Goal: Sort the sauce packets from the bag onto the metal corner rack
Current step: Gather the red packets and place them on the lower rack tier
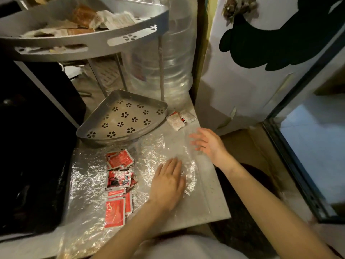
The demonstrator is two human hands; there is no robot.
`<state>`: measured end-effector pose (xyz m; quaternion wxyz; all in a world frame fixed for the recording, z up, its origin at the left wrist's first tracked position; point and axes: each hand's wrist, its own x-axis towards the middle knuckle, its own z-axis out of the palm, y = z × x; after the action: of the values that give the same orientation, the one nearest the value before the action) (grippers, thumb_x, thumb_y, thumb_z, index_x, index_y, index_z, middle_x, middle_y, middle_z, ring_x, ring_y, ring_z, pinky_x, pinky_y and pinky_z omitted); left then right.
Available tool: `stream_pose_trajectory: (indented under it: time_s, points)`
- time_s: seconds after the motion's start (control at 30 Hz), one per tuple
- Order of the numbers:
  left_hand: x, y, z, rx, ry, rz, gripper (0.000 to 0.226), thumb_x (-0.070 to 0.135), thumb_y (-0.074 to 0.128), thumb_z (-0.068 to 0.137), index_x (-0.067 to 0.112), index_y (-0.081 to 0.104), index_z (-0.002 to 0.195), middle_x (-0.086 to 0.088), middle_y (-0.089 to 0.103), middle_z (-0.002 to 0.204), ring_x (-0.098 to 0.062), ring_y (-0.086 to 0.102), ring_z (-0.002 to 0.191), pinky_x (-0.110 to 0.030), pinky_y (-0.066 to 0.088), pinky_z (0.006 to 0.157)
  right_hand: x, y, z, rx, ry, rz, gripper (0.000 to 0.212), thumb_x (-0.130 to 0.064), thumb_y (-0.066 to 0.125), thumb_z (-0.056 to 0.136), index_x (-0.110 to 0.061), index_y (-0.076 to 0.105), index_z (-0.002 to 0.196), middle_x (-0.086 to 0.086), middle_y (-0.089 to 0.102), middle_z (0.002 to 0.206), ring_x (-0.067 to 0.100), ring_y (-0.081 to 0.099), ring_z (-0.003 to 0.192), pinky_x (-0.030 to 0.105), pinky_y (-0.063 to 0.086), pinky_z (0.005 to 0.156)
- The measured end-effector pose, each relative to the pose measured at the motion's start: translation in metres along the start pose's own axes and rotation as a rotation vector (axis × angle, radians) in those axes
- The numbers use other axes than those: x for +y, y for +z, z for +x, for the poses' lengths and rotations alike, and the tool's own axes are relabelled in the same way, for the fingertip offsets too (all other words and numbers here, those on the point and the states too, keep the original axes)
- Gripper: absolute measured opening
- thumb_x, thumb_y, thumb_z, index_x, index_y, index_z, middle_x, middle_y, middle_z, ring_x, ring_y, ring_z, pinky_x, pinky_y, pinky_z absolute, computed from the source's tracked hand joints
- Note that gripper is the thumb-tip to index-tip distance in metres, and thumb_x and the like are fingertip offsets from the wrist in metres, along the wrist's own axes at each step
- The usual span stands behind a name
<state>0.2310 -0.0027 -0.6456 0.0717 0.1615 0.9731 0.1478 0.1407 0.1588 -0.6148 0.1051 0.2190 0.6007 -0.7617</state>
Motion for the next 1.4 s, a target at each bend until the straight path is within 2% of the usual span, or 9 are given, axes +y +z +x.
stream_pose_trajectory:
  time_s: [0.17, 0.27, 0.43, 0.63, 0.9, 1.0, 1.17, 1.27, 1.4]
  points:
    - [0.004, 0.019, -0.006, -0.009, -0.063, -0.030, 0.061, 0.050, -0.002, 0.089, 0.022, -0.014, 0.143, 0.002, -0.015, 0.155, -0.012, -0.021, 0.139, -0.032, -0.014, 0.112, 0.030, -0.001, -0.048, 0.008, -0.145, -0.466, 0.047, -0.038, 0.069, 0.078, -0.020, 0.052, 0.118, 0.003, 0.062, 0.094, 0.014, 0.059, 0.082, 0.022, 0.048, 0.072]
    - [0.006, 0.022, -0.008, -0.028, -0.059, -0.008, 0.065, 0.054, -0.015, 0.082, 0.024, -0.017, 0.140, 0.002, -0.021, 0.152, -0.013, -0.024, 0.138, -0.034, -0.015, 0.113, 0.051, -0.002, -0.063, 0.025, -0.205, -0.791, 0.023, -0.031, 0.071, 0.077, -0.016, 0.064, 0.093, -0.001, 0.063, 0.081, 0.013, 0.059, 0.078, 0.025, 0.051, 0.071]
    - [0.001, 0.027, -0.007, -0.015, -0.048, -0.012, 0.069, 0.054, -0.013, 0.082, 0.025, -0.011, 0.145, 0.003, -0.019, 0.153, -0.012, -0.024, 0.138, -0.034, -0.017, 0.112, 0.059, -0.010, -0.066, 0.093, -0.294, -0.783, 0.008, -0.016, 0.064, 0.081, -0.017, 0.063, 0.074, -0.006, 0.062, 0.068, 0.011, 0.059, 0.069, 0.030, 0.050, 0.072]
    - [0.000, 0.031, -0.008, -0.020, -0.037, 0.018, 0.065, 0.055, -0.010, 0.084, 0.027, -0.015, 0.143, 0.001, -0.022, 0.152, -0.014, -0.027, 0.138, -0.034, -0.024, 0.109, 0.042, -0.040, -0.065, 0.172, -0.176, -0.543, 0.013, -0.009, 0.056, 0.087, -0.014, 0.059, 0.076, 0.001, 0.062, 0.063, 0.011, 0.058, 0.057, 0.021, 0.045, 0.055]
    - [0.000, 0.033, -0.007, -0.034, -0.042, 0.090, 0.065, 0.056, -0.002, 0.089, 0.024, -0.016, 0.144, -0.001, -0.024, 0.152, -0.018, -0.026, 0.138, -0.038, -0.019, 0.111, 0.012, -0.088, -0.050, 0.157, -0.081, -0.616, 0.009, -0.005, 0.064, 0.083, -0.003, 0.068, 0.090, 0.003, 0.060, 0.065, 0.010, 0.053, 0.058, 0.012, 0.043, 0.047]
    - [0.000, 0.031, -0.005, -0.069, -0.047, 0.037, 0.065, 0.058, 0.001, 0.090, 0.025, -0.014, 0.144, 0.000, -0.023, 0.152, -0.016, -0.025, 0.139, -0.035, -0.020, 0.110, 0.020, -0.089, -0.037, 0.245, -0.098, -0.869, 0.007, -0.010, 0.065, 0.082, -0.012, 0.071, 0.085, 0.004, 0.068, 0.074, 0.016, 0.061, 0.070, 0.025, 0.050, 0.066]
    - [-0.004, 0.002, 0.003, -0.083, -0.053, -0.400, 0.065, 0.050, 0.029, 0.092, 0.019, 0.012, 0.147, -0.003, 0.010, 0.157, -0.018, 0.010, 0.144, -0.037, 0.006, 0.117, 0.011, -0.052, -0.039, 0.391, -0.326, -1.372, 0.045, -0.022, 0.055, 0.088, -0.013, 0.044, 0.131, 0.011, 0.050, 0.131, 0.029, 0.042, 0.121, 0.042, 0.041, 0.098]
    - [-0.009, -0.024, -0.004, 0.133, -0.110, -0.529, 0.056, 0.041, 0.039, 0.087, 0.017, 0.037, 0.138, -0.006, 0.041, 0.143, -0.024, 0.050, 0.119, -0.038, 0.038, 0.104, 0.004, -0.015, -0.036, 0.203, -0.494, -1.498, 0.042, -0.024, 0.050, 0.090, -0.015, 0.046, 0.131, 0.007, 0.048, 0.135, 0.026, 0.039, 0.125, 0.038, 0.033, 0.102]
    - [-0.031, -0.050, -0.017, 0.309, -0.276, -0.522, 0.040, 0.027, 0.050, 0.088, 0.013, 0.051, 0.125, -0.007, 0.055, 0.127, -0.022, 0.054, 0.110, -0.037, 0.044, 0.093, 0.000, 0.040, -0.032, -0.160, -0.589, -1.475, 0.034, -0.023, 0.049, 0.092, -0.017, 0.055, 0.125, 0.002, 0.052, 0.134, 0.020, 0.039, 0.127, 0.034, 0.029, 0.105]
